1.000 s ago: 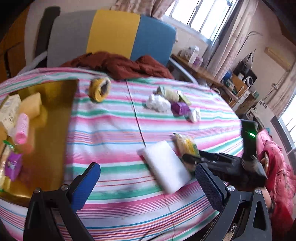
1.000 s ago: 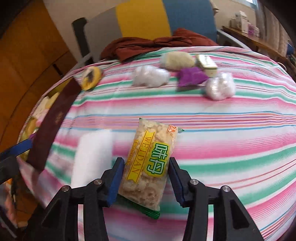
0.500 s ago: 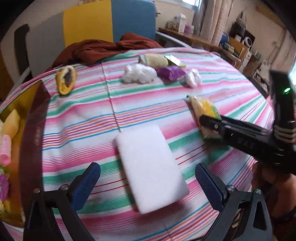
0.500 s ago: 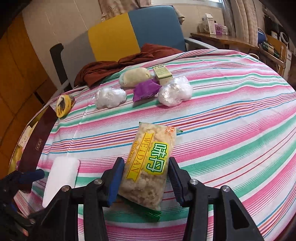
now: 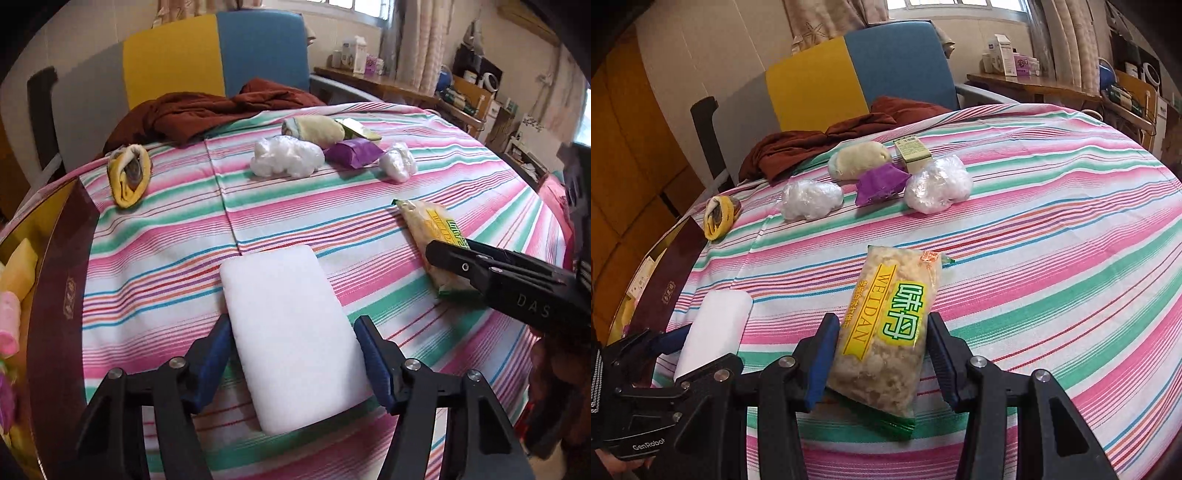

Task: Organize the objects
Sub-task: 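Grasp the white block with the left tool while the right tool holds the WEIDAN bag, then carry the white block and WEIDAN bag into the gold tray, opening both tools, then move the right tool to a clear plastic-wrapped bundle and grasp it, then grasp the second purple snack bag with the left tool while the right tool holds the bundle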

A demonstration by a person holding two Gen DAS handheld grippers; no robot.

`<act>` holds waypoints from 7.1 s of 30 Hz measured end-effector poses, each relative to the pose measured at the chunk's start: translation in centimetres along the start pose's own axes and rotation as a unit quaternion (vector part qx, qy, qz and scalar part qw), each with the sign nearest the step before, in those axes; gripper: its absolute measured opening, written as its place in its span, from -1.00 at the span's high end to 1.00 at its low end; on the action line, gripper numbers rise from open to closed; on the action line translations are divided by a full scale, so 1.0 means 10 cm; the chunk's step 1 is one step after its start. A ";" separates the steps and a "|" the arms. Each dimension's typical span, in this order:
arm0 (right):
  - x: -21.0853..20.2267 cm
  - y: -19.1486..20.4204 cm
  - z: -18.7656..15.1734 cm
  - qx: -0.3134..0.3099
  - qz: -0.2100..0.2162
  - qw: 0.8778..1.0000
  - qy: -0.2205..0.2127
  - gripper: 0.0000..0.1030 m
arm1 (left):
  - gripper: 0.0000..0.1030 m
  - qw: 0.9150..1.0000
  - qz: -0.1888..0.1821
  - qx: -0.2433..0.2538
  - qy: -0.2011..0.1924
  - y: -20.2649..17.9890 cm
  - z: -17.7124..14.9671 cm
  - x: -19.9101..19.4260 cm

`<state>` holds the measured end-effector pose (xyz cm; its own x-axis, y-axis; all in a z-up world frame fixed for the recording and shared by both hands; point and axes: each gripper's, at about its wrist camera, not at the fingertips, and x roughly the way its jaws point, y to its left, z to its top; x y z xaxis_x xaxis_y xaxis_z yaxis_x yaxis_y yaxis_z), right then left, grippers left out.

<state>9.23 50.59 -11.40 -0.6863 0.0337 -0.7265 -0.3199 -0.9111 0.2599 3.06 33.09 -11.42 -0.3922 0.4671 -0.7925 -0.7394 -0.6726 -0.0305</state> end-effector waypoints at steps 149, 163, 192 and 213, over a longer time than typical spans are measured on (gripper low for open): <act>0.56 -0.45 1.08 0.082 -0.076 0.994 -0.013 -0.01 | -1.00 0.997 -0.024 -0.069 0.018 0.33 -0.13 -0.58; 0.66 -0.59 0.94 0.075 -0.046 0.996 -0.010 0.22 | -1.00 0.997 -0.021 -0.075 0.007 0.31 0.09 -0.46; 0.36 -0.88 0.68 0.089 -0.108 0.989 -0.057 0.22 | -0.92 0.992 -0.048 -0.118 0.024 -0.41 1.57 1.09; 0.37 -0.83 0.68 0.075 -0.121 0.988 -0.061 0.22 | 0.00 0.998 -0.026 -0.054 -0.027 -0.44 1.43 1.22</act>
<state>4.93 61.06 -11.95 -0.6494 0.3002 -0.6987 -0.5703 -0.8000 0.1863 -6.33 49.98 -12.21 -0.3865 0.5305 -0.7544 -0.6970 -0.7037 -0.1378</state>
